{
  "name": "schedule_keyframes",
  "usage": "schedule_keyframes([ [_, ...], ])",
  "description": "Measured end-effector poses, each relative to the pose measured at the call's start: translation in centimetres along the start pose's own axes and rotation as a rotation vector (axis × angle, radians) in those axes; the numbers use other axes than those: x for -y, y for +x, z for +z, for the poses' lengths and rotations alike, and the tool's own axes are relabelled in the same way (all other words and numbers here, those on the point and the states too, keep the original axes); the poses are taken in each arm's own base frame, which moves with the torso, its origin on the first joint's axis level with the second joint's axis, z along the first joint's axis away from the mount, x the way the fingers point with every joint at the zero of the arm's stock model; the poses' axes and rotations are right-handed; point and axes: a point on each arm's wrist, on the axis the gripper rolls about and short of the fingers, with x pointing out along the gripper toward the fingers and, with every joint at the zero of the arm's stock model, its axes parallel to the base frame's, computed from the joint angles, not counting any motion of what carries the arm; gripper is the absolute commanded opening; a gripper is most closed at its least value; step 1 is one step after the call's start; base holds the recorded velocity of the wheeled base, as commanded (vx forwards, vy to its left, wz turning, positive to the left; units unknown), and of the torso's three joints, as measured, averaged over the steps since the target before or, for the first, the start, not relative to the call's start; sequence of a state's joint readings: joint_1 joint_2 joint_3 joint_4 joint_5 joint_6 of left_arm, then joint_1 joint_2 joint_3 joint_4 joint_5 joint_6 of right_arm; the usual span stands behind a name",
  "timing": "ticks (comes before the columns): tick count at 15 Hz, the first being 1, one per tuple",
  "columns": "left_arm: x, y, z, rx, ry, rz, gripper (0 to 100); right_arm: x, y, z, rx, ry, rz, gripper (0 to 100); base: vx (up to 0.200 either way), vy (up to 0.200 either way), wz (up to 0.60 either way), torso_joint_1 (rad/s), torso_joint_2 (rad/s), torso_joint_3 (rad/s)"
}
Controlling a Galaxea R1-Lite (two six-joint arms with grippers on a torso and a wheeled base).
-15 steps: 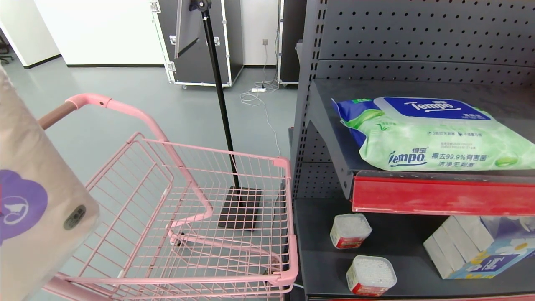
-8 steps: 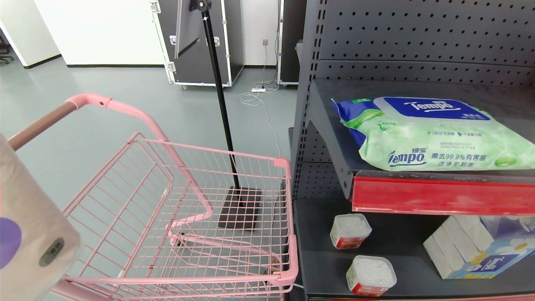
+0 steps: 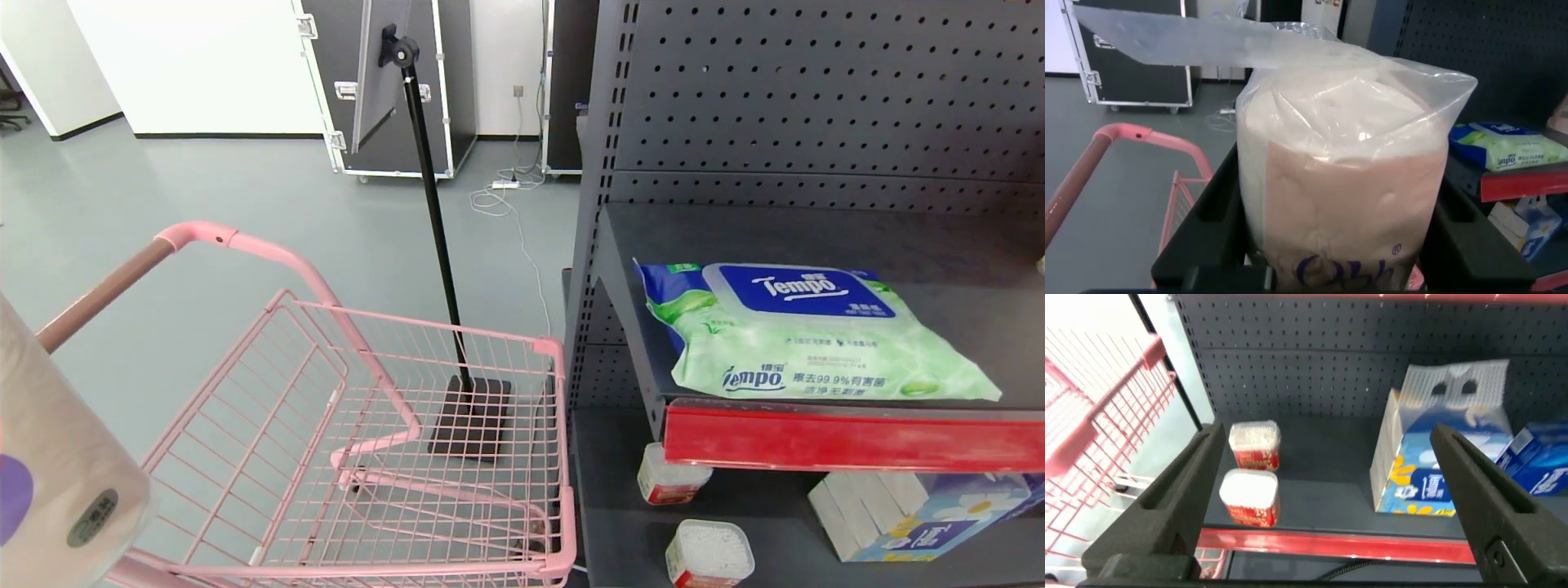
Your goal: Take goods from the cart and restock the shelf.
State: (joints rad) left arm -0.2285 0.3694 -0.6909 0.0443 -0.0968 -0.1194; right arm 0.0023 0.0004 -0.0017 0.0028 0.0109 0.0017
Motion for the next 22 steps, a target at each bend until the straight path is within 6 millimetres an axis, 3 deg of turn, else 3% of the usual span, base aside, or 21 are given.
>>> schedule_keyframes([
  [9, -0.1, 0.0, -0.5, -0.014, -0.003, -0.013, 0, 0.0, 0.0, 0.0, 0.0, 0.0, 0.001, 100, 0.0, 0.0, 0.0, 0.204, -0.56, -0.36],
  [22, -0.2, 0.2, -1.3, -0.06, -0.008, 0.001, 0, 0.0, 0.0, 0.0, 0.0, 0.001, 0.001, 100, 0.0, 0.0, 0.0, 0.159, -0.38, -0.222],
])
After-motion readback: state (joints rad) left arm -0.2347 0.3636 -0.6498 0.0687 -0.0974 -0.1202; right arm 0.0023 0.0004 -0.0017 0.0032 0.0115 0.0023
